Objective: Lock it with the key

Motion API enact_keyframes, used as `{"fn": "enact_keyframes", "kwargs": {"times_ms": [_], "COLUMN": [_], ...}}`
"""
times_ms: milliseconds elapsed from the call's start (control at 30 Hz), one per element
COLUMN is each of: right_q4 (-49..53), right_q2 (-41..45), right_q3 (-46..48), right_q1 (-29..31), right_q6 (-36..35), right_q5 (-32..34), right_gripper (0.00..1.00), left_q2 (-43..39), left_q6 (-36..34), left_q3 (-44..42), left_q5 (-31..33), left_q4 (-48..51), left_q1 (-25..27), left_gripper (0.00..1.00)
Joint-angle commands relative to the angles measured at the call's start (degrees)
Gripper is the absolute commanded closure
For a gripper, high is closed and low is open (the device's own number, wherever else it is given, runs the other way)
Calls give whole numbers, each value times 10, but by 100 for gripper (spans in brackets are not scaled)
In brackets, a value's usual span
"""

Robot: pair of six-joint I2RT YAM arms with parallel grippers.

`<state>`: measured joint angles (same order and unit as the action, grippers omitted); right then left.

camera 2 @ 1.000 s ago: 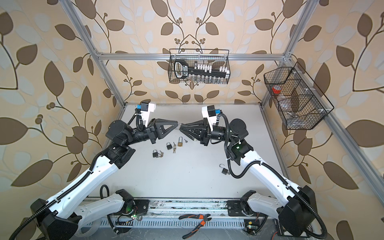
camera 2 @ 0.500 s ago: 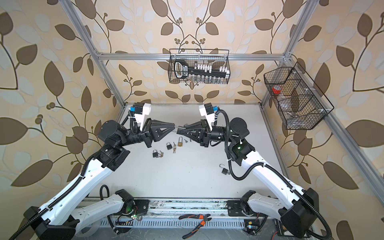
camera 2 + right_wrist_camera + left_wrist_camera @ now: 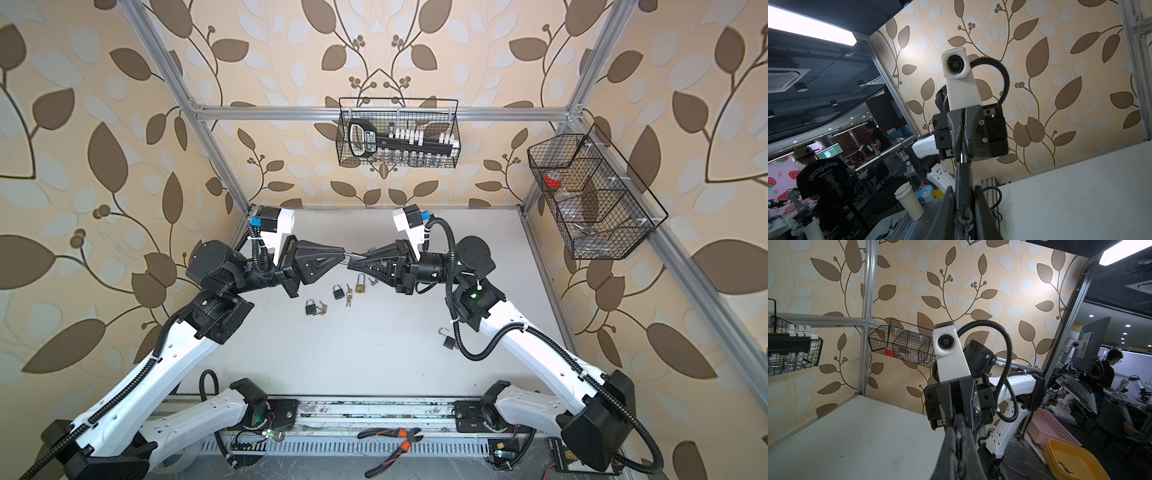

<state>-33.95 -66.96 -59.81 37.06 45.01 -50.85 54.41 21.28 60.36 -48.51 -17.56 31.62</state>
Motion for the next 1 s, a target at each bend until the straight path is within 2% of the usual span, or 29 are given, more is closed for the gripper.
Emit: {"fn": "enact_keyframes", "kwargs": {"times_ms": [0, 100, 267, 467, 567, 633, 733, 767, 800, 867, 967], "right_q4": [-43, -49, -44, -29, 20, 48, 65, 66, 73, 93, 141], "right_q2": [-24, -27, -21, -10, 8, 21, 29, 32, 36, 47, 63], "right_q3": [-48, -50, -36, -27, -24, -20, -17, -14, -13, -13, -14], "right_q1": [25, 36, 36, 33, 28, 28, 28, 28, 28, 28, 6], "right_q6": [8, 7, -2, 16, -9, -30, -53, -59, -69, -94, -127], "right_q5": [38, 51, 48, 19, 19, 28, 37, 41, 47, 56, 66], "right_gripper": [100, 100, 100, 100, 100, 100, 100, 100, 100, 100, 100], "left_q2": [34, 46, 28, 13, 6, 4, 9, 10, 11, 4, -17], "left_q6": [-46, -52, -47, -140, -175, -178, -144, -130, -117, -104, -88], "left_q3": [-4, -24, -44, 12, 38, 48, 50, 50, 48, 46, 41], "left_q5": [-27, -8, 23, 24, 30, 34, 19, 14, 11, 21, 67], "left_q4": [37, 34, 29, 142, 188, 198, 168, 153, 140, 125, 116], "left_q1": [60, 96, 98, 96, 96, 96, 96, 96, 96, 96, 95], "left_gripper": [100, 100, 100, 100, 100, 100, 100, 93, 80, 62, 45]}}
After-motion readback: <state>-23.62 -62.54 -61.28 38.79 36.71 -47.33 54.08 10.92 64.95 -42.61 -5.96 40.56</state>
